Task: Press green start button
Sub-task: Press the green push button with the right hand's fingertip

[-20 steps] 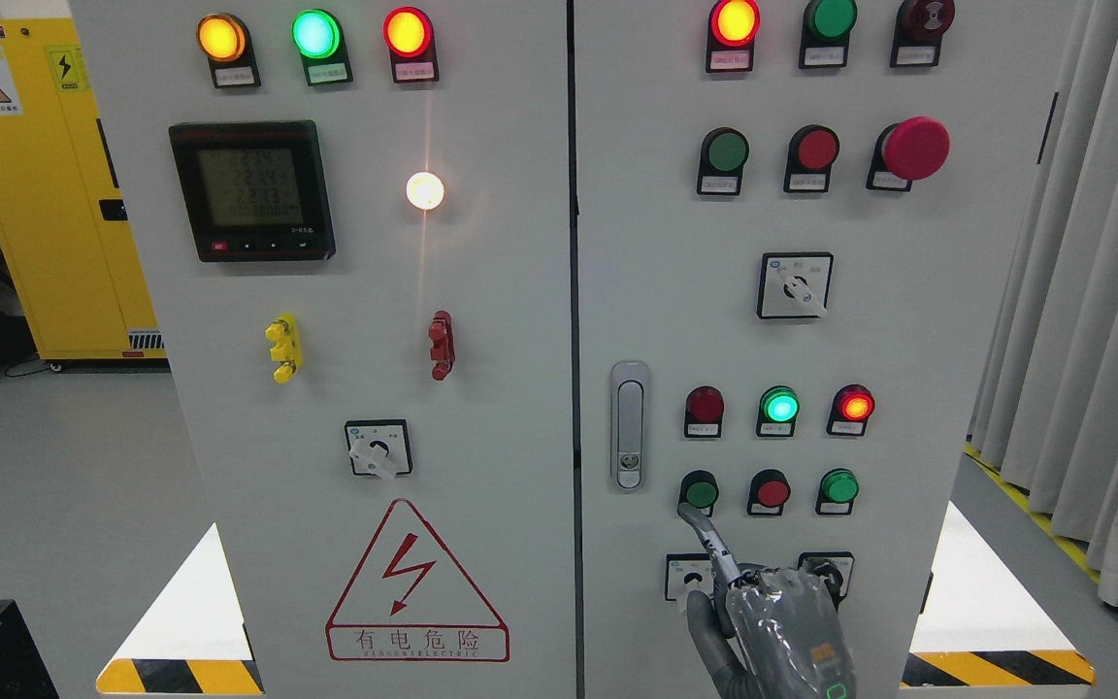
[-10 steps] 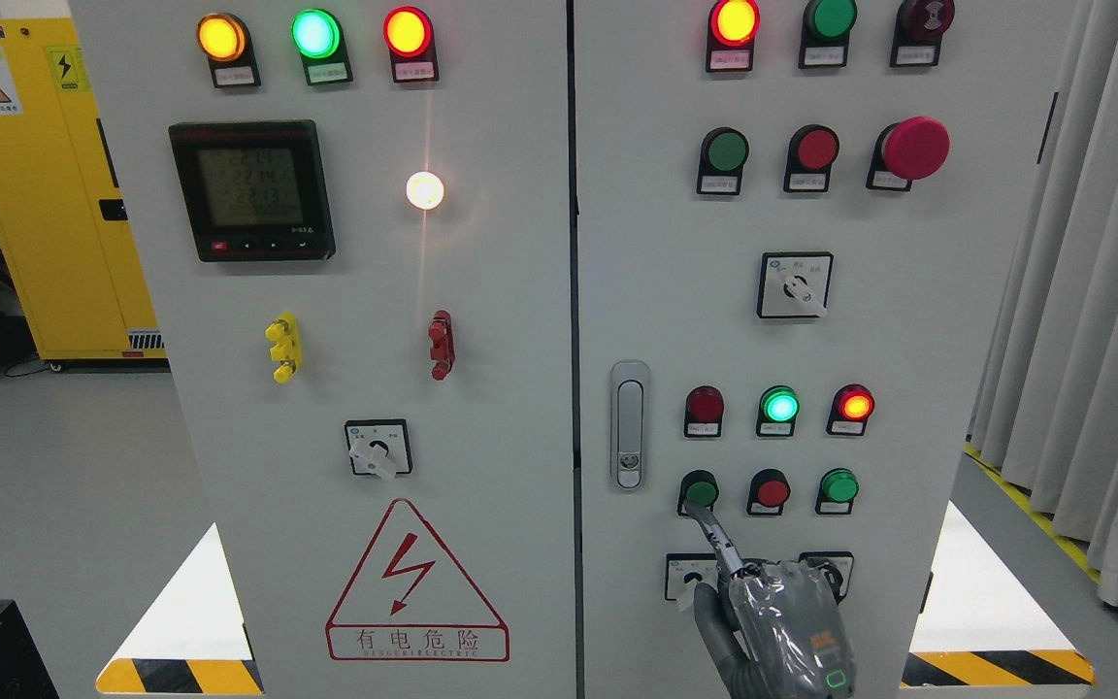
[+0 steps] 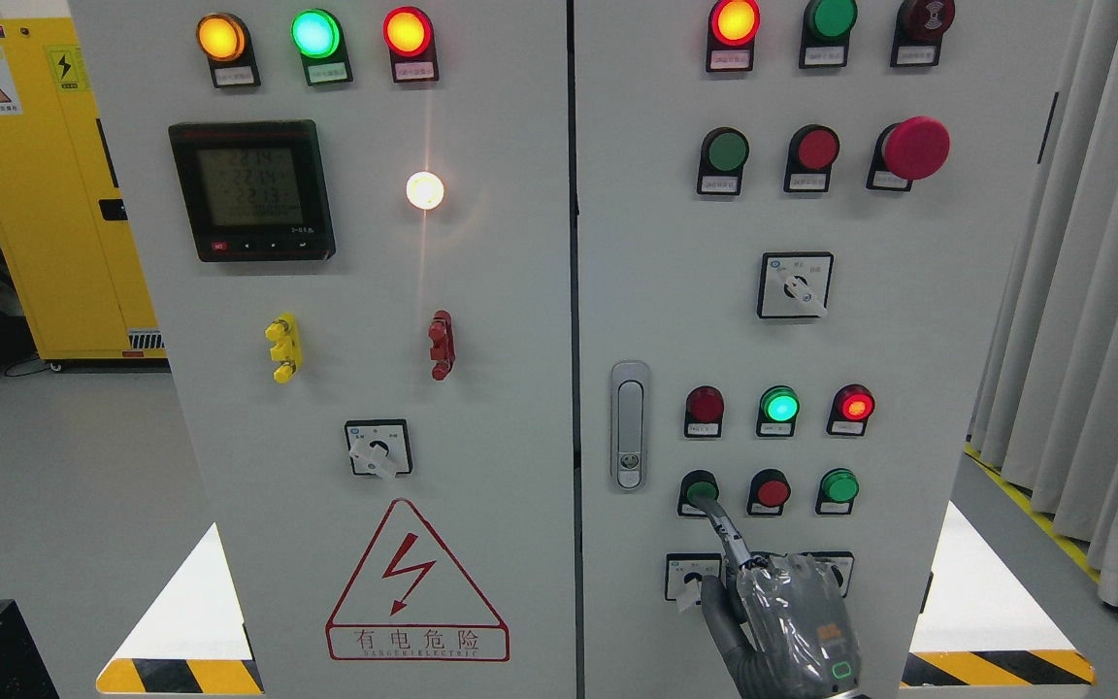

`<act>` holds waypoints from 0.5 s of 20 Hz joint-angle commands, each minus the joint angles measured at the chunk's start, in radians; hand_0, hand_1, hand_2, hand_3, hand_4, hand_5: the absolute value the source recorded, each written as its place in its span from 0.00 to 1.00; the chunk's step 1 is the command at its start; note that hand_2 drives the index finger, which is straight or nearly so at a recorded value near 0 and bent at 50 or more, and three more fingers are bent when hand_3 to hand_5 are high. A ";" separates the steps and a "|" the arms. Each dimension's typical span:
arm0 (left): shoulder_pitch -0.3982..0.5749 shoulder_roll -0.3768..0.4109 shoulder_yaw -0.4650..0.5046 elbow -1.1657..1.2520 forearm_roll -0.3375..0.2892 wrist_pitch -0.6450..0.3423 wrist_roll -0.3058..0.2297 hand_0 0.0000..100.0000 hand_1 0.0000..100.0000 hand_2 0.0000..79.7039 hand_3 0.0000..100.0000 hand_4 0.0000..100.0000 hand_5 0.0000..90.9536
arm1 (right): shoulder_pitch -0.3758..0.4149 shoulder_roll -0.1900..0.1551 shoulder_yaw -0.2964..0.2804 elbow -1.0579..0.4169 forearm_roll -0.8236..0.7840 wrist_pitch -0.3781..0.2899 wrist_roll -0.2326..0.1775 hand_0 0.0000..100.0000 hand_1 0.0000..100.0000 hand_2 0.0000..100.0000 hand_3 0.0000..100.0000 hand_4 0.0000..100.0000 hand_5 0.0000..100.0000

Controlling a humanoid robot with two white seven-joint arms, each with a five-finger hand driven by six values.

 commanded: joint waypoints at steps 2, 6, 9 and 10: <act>0.001 0.000 0.000 0.000 0.000 -0.001 0.000 0.12 0.56 0.00 0.00 0.00 0.00 | -0.010 0.026 -0.010 0.032 -0.006 -0.001 0.002 0.83 1.00 0.01 0.94 0.99 1.00; 0.001 0.000 0.000 0.000 0.000 -0.001 0.000 0.12 0.56 0.00 0.00 0.00 0.00 | -0.018 0.026 -0.010 0.036 -0.006 -0.001 0.008 0.83 1.00 0.01 0.94 0.99 1.00; -0.001 0.000 0.000 -0.001 0.000 -0.001 0.000 0.12 0.56 0.00 0.00 0.00 0.00 | -0.018 0.026 -0.010 0.039 -0.006 -0.001 0.011 0.83 1.00 0.01 0.94 1.00 1.00; -0.001 0.000 0.000 0.000 0.000 -0.001 0.000 0.12 0.56 0.00 0.00 0.00 0.00 | -0.019 0.026 -0.010 0.039 -0.006 -0.001 0.010 0.83 1.00 0.01 0.94 1.00 1.00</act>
